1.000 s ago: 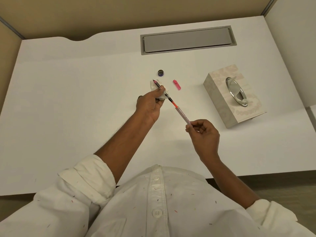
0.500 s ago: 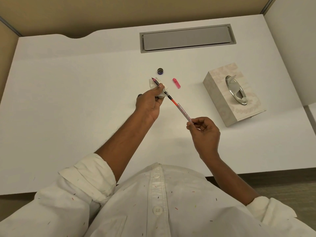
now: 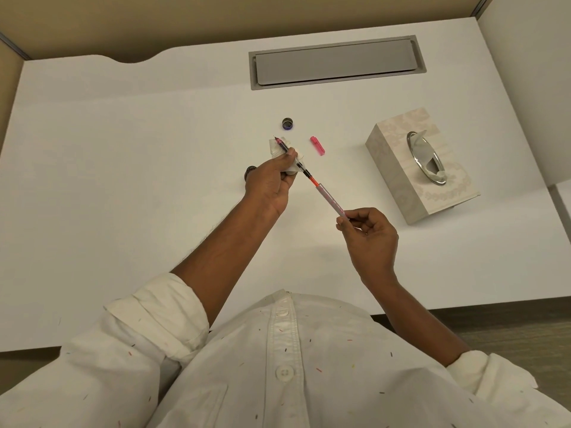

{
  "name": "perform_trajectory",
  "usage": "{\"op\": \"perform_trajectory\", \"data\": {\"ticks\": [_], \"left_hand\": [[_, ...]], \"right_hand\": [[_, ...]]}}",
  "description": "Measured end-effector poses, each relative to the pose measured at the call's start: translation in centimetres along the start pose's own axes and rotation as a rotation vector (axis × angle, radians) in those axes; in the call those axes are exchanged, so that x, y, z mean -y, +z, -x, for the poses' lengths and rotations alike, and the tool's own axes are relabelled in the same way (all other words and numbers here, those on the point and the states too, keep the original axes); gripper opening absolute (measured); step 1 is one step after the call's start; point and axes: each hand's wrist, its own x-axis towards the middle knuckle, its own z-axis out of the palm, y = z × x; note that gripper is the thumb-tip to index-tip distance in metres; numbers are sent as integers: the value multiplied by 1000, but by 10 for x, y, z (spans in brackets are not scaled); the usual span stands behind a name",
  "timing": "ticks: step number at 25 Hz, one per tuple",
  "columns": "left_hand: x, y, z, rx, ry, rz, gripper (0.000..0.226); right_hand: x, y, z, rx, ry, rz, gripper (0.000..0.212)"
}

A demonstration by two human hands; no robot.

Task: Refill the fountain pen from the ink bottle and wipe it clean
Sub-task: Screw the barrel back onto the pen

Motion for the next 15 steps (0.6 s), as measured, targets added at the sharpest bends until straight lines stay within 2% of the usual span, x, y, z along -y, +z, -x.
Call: {"op": "perform_trajectory", "data": {"ticks": [7, 11, 15], "left_hand": [[6, -1, 2, 33, -18, 0, 13], [4, -2, 2, 27, -14, 12, 13], [4, -1, 4, 16, -12, 10, 12]], "right_hand": [[8, 10, -3, 4, -8, -45, 12], [9, 15, -6, 6, 66, -144, 12], [7, 15, -4, -25, -27, -44, 12]]}}
